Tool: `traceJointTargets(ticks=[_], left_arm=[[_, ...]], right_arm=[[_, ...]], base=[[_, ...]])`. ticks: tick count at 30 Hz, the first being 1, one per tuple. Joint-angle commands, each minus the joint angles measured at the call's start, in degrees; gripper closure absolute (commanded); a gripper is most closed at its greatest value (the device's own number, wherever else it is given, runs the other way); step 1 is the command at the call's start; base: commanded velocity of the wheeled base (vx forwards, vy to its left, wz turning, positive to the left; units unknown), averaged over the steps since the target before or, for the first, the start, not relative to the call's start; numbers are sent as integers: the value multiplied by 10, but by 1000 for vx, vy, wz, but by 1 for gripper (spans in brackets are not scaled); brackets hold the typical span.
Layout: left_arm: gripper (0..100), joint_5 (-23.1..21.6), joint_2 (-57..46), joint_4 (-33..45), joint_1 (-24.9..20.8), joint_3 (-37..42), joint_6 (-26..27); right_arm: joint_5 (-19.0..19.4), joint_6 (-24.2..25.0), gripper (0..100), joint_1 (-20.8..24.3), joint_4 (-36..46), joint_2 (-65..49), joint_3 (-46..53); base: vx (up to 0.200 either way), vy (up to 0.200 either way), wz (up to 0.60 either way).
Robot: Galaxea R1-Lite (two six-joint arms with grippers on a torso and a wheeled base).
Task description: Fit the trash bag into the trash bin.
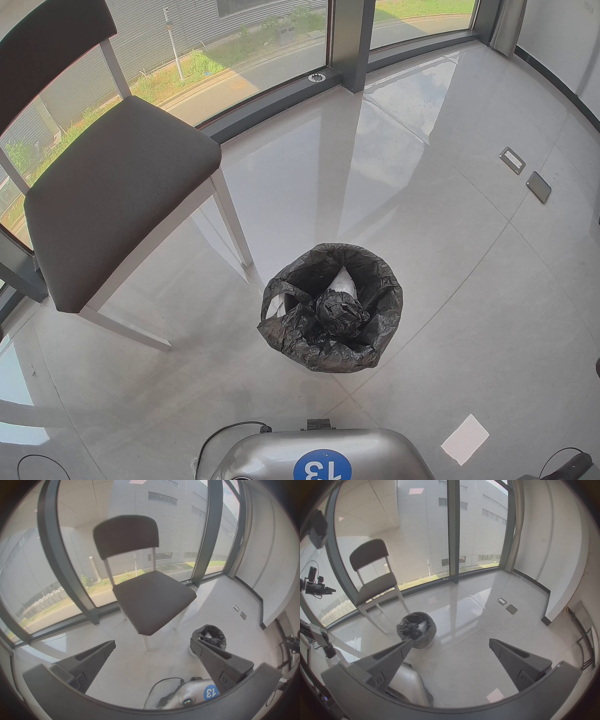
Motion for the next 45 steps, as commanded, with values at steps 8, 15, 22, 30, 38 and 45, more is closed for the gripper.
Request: traceJointTargets(ticks=[8,15,22,30,38,45], left_arm=[[0,-36,-231,278,194,-210,26],[0,-91,-259,342,215,-264,26],[0,-115,-253,353,210,-270,26],[0,-187,-250,336,180,-224,58],[0,-203,-256,303,159,-159,77],[0,-97,-244,255,-15,-128,75]], right_arm=[[-40,72,0,90,56,-242,88],[-131,94,0,90,-98,-242,176],[-208,41,0,72,-148,-242,232],[-204,56,0,69,-242,-242,344],[-209,104,0,69,-252,-242,346],[-214,152,0,69,-253,-242,346]], base=[[0,0,0],[0,0,0],[0,0,0],[0,0,0],[0,0,0],[0,0,0]])
